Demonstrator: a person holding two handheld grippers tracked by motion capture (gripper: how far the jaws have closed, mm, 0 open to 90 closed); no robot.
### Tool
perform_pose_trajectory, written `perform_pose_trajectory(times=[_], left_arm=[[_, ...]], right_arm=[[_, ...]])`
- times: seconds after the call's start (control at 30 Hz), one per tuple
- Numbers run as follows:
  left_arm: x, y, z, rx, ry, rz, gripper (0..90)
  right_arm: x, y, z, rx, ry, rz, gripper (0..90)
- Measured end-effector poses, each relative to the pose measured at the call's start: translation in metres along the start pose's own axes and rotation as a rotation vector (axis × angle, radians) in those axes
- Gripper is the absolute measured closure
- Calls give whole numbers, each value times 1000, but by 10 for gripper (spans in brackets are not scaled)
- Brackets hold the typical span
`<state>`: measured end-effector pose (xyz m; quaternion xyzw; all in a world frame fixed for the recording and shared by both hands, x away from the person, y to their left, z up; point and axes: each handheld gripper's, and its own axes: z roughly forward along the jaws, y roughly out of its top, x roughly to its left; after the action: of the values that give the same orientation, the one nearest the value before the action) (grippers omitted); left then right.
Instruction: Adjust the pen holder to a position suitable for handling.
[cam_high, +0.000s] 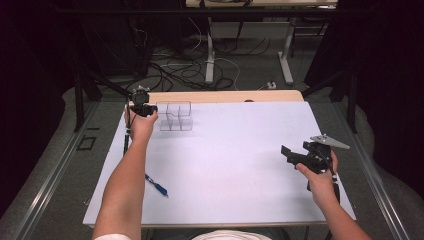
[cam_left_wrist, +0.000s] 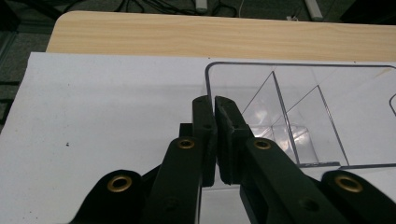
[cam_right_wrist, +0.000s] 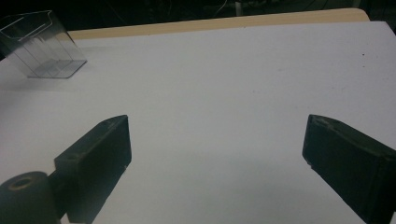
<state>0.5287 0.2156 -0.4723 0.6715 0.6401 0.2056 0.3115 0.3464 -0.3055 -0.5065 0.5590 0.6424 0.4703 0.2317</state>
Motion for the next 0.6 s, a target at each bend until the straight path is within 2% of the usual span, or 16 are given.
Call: perform_pose_trajectory(times=[0.03, 0.17, 0.23, 0.5, 0.6], left_arm=[[0, 0, 0, 5, -4, -14, 885], [-2, 1, -1, 12, 10, -3, 890], [-4, 1, -1, 10, 18, -11, 891], [-4, 0, -4, 23, 13, -26, 891], [-5, -1, -6, 33, 14, -20, 891]], right_arm=[[-1, 0, 0, -2, 8, -6, 75], [-1, 0, 0, 8, 3, 10, 75], [-1, 0, 0, 8, 3, 12, 75], [-2, 0, 0, 4, 0, 6, 75], [-1, 0, 0, 7, 3, 11, 75]])
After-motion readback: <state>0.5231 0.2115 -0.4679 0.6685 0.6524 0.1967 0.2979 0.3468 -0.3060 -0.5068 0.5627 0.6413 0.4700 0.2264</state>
